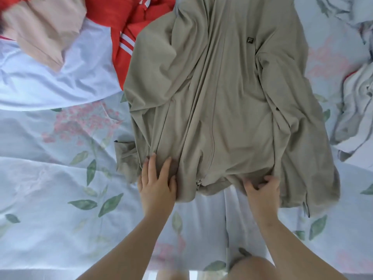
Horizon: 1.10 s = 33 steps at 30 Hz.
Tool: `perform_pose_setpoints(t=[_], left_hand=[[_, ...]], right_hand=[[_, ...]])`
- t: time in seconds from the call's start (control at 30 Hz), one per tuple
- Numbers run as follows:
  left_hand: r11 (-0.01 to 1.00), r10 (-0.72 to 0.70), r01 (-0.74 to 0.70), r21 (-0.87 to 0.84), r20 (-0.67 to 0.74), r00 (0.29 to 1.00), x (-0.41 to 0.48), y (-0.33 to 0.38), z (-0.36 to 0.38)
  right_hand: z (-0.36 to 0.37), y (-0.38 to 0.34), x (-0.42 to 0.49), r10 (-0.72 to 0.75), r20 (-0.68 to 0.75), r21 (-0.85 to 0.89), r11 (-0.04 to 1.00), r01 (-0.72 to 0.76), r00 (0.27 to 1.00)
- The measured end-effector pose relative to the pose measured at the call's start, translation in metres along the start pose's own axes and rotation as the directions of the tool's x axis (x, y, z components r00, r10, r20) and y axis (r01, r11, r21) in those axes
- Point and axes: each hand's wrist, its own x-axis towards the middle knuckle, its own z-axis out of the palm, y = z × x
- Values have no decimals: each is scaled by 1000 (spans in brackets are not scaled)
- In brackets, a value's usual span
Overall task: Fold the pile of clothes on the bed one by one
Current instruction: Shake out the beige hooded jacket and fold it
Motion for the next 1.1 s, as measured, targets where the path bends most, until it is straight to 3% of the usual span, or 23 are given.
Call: perform_pose_setpoints(t=[0.07,0.17,0.23,0.33,0.37,0.5,0.6,0.67,0.8,0.93,1.0,1.1], left_hand=[[964,-220,227,-135,67,973,-11,12,-3],[742,-552,537,-401,89,829,-18,28,-8],[461,-744,674,-577,164,648,-16,36,-8],[-9,-891,760,-650,350,288,-19,55,-9],[-86,-884,745,-662,395,249,-23,63,-8],[-253,-734,630,-734,570,369,-29,84,-1],[-349,-617,592,-726,653,438,-22,94,-2],[-337,-574,617,-711,675,464,-18,100,-1],[-351,-613,616,-705,670,418,-11,100,4],[-356,-712,541,-762,596,370,-13,105,3],[-386,-656,575,-721,653,378,-19,119,5],[-399,-565,659,-638,737,372,-24,126,14]], right_hand=[[4,4,-2,-6,-12,5,1000,6,1000],[9,6,-2,33,-71,-103,994,-40,997],[8,10,1,72,-98,-106,991,-83,993],[2,22,8,114,-137,-45,992,-121,984],[-1,25,11,138,-149,-18,990,-143,979],[-13,37,29,218,-159,173,966,-191,963],[-16,43,38,93,-66,250,966,-74,994],[-20,46,43,51,-48,318,947,-34,998],[-48,55,48,97,-131,549,836,-9,987],[-74,67,54,151,-293,535,844,31,944],[-69,71,51,165,-206,571,821,-18,965],[-59,76,50,241,31,572,791,-215,970]])
